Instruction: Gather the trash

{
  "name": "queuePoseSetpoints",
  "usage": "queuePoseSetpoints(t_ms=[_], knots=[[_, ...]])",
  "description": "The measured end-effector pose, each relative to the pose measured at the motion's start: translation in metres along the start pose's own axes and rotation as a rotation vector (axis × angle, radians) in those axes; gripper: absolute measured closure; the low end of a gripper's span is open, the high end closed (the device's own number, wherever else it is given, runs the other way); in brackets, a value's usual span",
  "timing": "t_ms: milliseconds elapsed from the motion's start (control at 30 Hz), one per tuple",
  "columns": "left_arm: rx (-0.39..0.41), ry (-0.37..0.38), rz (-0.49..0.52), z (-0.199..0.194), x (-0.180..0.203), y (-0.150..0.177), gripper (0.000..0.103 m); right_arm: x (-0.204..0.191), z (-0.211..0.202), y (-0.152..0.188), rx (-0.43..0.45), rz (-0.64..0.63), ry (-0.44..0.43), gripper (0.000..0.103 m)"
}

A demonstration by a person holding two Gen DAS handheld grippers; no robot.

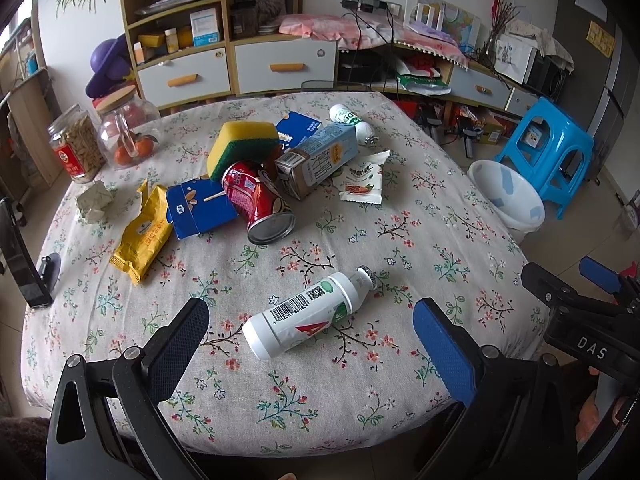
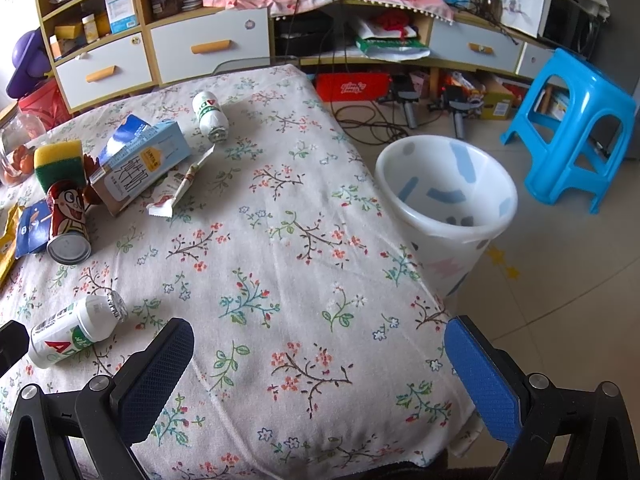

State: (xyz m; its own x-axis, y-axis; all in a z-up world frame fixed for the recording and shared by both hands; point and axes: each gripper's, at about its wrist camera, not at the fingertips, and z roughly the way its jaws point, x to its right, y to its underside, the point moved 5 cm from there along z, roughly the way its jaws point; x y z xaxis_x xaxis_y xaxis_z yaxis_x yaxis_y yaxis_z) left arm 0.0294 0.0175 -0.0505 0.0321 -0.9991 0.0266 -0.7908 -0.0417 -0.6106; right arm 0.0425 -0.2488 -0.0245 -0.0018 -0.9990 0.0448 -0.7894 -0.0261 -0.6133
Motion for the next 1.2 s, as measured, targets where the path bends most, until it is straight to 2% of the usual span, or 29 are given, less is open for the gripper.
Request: queuePoseSetpoints(t_ms=[833,1000,1200], knots=[[0.008,-0.002,-0.01,-0.004,-0.005,-0.003,0.0,0.004,0.0,-0.003,-0.001,0.015,0.019,0.0],[-0.006,-0.023,-0.027,-0.003,-0.027,-0.015,0.0,0.0,-0.007,-0.009,-0.034,0.003,-0.01,0.0],[-0.007,-0.106,-0.072,0.004,-0.083,-0.043,0.0,-0.014,-0.008,-0.033,-0.087,-0.002,-0.103,0.0]])
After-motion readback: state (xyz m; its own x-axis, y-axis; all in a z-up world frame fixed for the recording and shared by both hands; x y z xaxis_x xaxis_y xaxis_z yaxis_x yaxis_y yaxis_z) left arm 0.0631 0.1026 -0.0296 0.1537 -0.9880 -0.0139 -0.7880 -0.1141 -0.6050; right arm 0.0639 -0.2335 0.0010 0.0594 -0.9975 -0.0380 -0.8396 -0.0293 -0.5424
